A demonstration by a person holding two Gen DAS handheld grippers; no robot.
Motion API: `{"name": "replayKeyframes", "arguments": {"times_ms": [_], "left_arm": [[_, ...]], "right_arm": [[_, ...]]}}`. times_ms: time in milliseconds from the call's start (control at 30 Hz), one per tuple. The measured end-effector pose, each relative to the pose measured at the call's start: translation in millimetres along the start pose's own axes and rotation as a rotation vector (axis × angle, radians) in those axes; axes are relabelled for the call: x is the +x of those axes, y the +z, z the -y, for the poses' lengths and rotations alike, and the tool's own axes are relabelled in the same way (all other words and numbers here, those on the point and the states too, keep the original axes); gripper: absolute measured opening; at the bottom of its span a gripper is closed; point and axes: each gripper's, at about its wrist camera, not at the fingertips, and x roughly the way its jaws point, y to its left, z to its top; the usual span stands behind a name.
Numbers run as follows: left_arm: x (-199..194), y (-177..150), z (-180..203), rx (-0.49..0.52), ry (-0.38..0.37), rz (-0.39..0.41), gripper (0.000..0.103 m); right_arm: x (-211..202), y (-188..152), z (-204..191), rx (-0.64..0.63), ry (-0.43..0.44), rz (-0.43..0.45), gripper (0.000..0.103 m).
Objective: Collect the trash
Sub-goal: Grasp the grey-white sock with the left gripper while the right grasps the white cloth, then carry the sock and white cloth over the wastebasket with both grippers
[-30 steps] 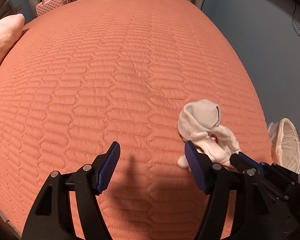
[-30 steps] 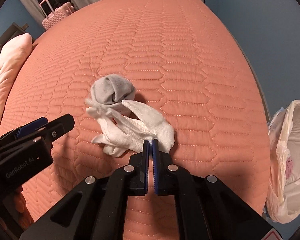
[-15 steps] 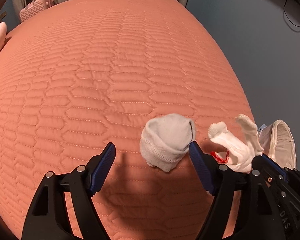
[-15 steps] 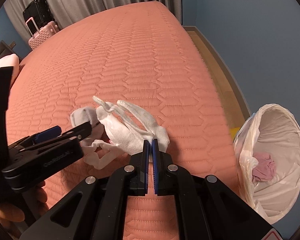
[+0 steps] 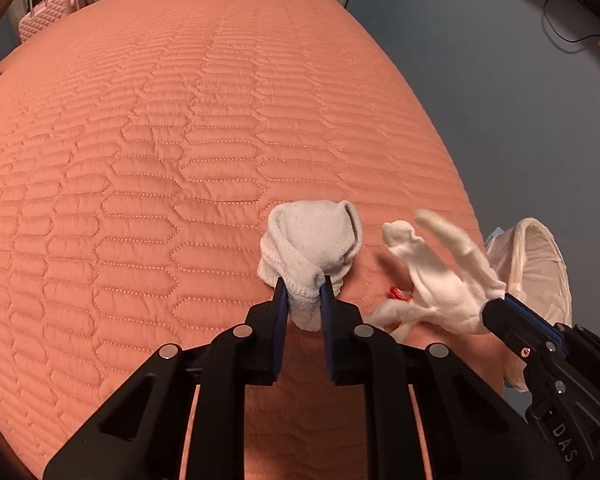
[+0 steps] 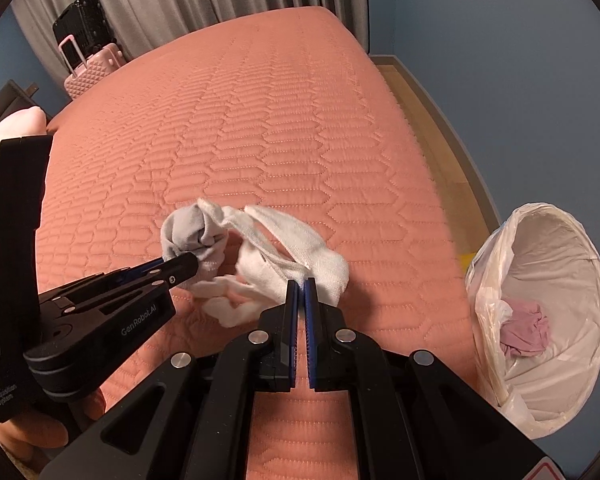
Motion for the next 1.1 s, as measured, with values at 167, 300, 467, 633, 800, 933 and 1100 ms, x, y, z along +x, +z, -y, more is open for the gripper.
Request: {"name": "replayKeyframes", "arguments": {"times_ms": [167,300,467,633,800,933,1100], "left_arm": [[-28,-16,12,0.025,-0.011,0.031,0.015],[-39,-15,26,0.052,-0.013,0.051,0.015],[-50,-21,48,0.098,-0.018,0.074,0.015],[-60,-40,72,0.141,-0.028,0.084,0.015],[-62,-52,87,0.165,-0.039,0.08,0.015],[-61,-53,86,0.156,-0.054,0.061,0.016],[-61,-53,83,0.159,-0.043,0.046,0.016]], "right_arm": [[-27,-6,6,0.006,0.0,0.033,0.004],[-50,-12,12,0.014,-0.003,0.064,0.004],[-78,-21,25,0.031,-0.011,0.102,0.004],[-103,-35,47,0.056,-0.024,0.129,0.004],[-119,-50,70,0.081,-0.034,0.139,0.004],[-124,-59,79,0.098,-0.037,0.139,0.004],[-124,-66,84,0.113,-0.028,0.135,0.003]]}}
